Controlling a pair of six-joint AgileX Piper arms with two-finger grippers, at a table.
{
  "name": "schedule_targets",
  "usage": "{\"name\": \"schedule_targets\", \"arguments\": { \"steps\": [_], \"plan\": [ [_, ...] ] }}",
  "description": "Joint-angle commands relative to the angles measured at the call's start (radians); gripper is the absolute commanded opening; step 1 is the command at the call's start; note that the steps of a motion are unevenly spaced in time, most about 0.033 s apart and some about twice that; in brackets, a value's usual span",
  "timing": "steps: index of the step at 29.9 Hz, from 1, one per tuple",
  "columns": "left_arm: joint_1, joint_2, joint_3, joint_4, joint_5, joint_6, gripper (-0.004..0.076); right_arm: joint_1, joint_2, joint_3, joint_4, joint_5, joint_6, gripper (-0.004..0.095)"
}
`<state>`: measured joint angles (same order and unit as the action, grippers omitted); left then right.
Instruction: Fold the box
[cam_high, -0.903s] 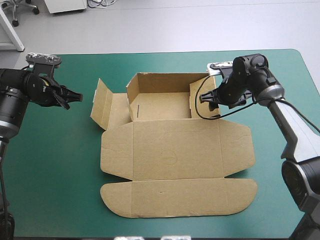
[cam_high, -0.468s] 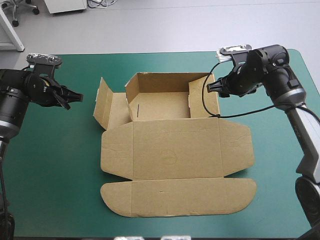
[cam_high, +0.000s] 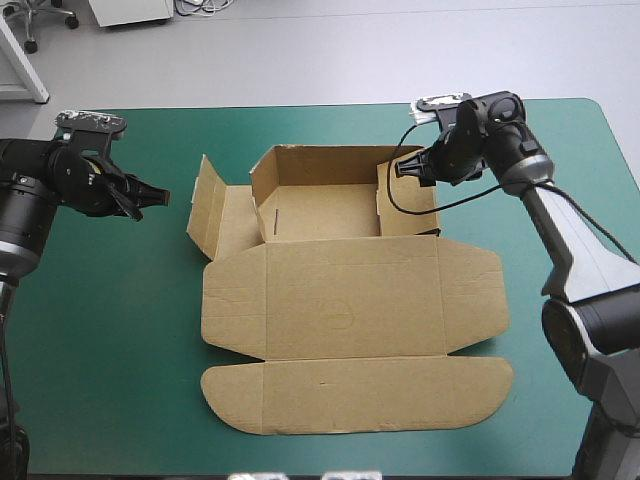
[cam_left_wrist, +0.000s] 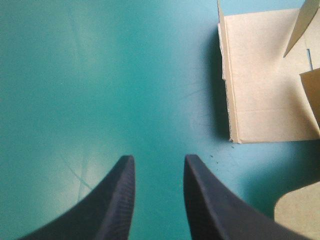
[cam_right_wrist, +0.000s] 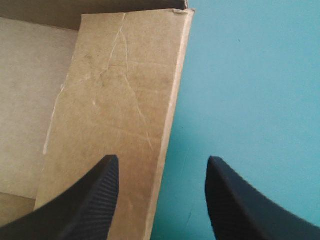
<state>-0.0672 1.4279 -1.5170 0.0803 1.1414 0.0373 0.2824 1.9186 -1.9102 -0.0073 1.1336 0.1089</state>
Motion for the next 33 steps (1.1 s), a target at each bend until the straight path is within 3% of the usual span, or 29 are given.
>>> {"name": "schedule_targets", "arguments": {
  "steps": [1, 9, 17, 20, 23, 24, 33],
  "plan": [
    [-0.003, -0.035, -0.024, 0.002, -0.033, -0.008, 0.0238, 0.001, 0.011, -0.073, -0.025, -0.029, -0.009, 0.049],
    [-0.003, -0.035, -0.024, 0.002, -0.035, -0.008, 0.0238, 0.001, 0.117, -0.114, -0.002, -0.022, -0.009, 0.049],
    [-0.003, -0.035, -0.024, 0.004, -0.07, -0.004, 0.0261, 0.001, 0.177, -0.117, 0.078, 0.056, -0.062, 0.048],
    [-0.003, -0.035, -0.024, 0.004, -0.077, -0.004, 0.0267, 0.001, 0.185, -0.117, 0.078, 0.077, -0.088, 0.0322],
    [-0.003, -0.035, -0.024, 0.004, -0.083, -0.004, 0.0267, 0.001, 0.185, -0.119, 0.068, 0.073, -0.109, 0.0031],
    [-0.003, -0.035, -0.024, 0.004, -0.086, -0.004, 0.0267, 0.001, 0.185, -0.121, 0.061, 0.071, -0.109, -0.0018],
    [-0.003, -0.035, -0.024, 0.004, -0.088, -0.037, 0.0267, -0.028, 0.171, -0.204, 0.099, 0.116, -0.126, -0.0019]
  ]
}}
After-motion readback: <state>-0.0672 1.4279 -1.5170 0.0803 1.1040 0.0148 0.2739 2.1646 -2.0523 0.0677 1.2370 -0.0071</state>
